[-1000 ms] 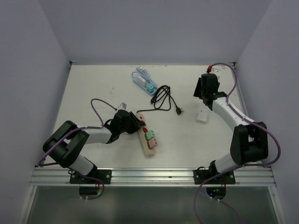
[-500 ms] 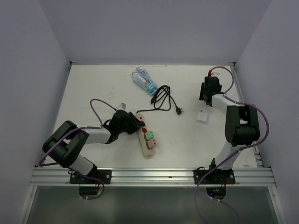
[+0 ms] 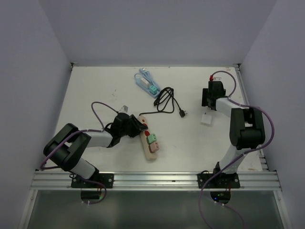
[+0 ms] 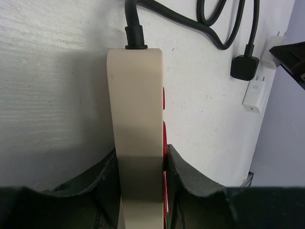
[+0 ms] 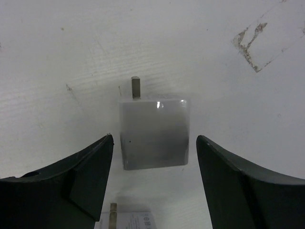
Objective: Pull the plug off the socket
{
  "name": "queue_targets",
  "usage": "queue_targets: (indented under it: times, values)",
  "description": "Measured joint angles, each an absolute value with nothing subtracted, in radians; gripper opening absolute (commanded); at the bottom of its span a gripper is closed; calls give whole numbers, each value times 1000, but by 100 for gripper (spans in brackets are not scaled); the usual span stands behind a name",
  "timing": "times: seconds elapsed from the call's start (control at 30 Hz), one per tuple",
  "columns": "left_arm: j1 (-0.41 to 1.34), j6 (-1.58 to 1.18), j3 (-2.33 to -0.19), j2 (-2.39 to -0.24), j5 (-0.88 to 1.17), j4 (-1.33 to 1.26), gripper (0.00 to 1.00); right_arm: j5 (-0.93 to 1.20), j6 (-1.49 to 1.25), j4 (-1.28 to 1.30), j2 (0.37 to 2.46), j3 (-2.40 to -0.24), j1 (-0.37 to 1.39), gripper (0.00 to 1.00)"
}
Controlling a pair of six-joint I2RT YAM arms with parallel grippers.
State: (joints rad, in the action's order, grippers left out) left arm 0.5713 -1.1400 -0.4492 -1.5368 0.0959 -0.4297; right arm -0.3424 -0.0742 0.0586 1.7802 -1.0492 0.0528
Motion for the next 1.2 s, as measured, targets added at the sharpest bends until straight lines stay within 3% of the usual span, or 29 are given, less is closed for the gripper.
queue_targets:
  times: [0.33,0.63,1.0,1.2]
  values:
    - [570,-1140,-444,-1533,99,-432,0,-309,-72,162,1768,-1019,51,89]
    - [569,-1140,-440,-1529,101,-432,0,-79,-190,293,1521,-1029,68,92]
    - [569,-1136,-452,-1527,100,-409,0,238,-444,346,1430,-1004,481,83]
    - [569,-1133,-456,-1520,100,-392,0,319,-568,325,1433,-926,601,79]
